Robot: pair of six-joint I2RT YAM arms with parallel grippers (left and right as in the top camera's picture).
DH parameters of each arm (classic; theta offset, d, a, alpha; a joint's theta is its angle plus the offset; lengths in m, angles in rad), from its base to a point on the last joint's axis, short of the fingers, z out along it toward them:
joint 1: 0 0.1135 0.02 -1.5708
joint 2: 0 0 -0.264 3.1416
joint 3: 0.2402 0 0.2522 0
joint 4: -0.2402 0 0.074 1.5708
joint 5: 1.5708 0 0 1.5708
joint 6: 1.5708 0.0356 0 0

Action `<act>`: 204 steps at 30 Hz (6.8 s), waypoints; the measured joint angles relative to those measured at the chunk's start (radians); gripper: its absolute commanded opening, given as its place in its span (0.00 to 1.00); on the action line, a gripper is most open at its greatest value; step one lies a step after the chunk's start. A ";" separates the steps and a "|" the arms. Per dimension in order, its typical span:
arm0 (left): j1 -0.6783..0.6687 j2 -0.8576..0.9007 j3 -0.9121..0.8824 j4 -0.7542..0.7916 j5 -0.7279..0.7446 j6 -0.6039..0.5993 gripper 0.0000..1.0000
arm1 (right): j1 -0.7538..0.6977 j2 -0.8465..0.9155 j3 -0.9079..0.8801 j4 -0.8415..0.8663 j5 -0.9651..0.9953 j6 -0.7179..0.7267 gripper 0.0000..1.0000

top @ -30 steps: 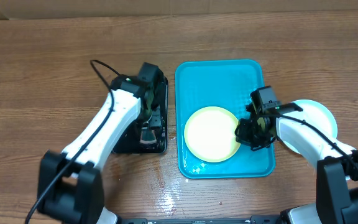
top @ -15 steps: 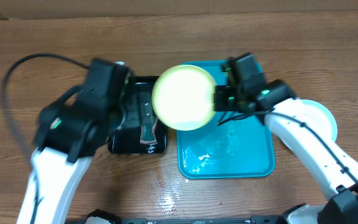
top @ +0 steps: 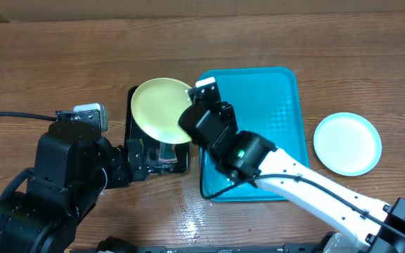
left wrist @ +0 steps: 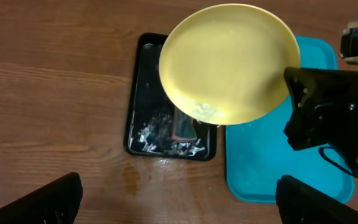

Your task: Clean dirty plates on tray and stack at the side

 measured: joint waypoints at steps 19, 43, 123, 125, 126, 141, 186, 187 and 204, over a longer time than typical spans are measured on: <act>0.000 0.021 0.000 -0.001 0.000 0.000 1.00 | 0.106 0.000 0.000 0.009 0.356 -0.074 0.04; 0.000 0.021 0.000 -0.001 0.000 0.000 1.00 | 0.168 0.000 0.000 0.083 0.467 -0.187 0.04; 0.000 0.021 0.000 -0.001 0.000 0.000 1.00 | -1.574 -0.093 -0.229 -0.614 -0.824 0.074 0.52; 0.000 0.021 0.000 -0.001 0.000 0.000 1.00 | -1.563 -0.179 -0.225 -0.621 -0.871 0.043 0.52; 0.000 0.021 0.000 -0.001 0.000 0.000 1.00 | -1.551 -0.221 -0.223 -0.620 -0.891 0.025 0.52; 0.000 0.021 0.000 -0.001 0.000 0.000 1.00 | -1.005 -0.740 -0.210 -0.576 -1.073 -0.191 1.00; 0.000 0.021 0.000 -0.001 0.000 0.000 1.00 | -0.956 -1.258 -0.539 -0.298 -0.810 -0.210 1.00; 0.000 0.021 0.000 -0.001 0.000 0.000 1.00 | -0.956 -1.272 -0.568 -0.288 -0.809 -0.210 1.00; 0.000 0.021 0.000 -0.001 0.000 0.000 1.00 | -0.956 -1.532 -0.977 0.060 -0.808 -0.209 1.00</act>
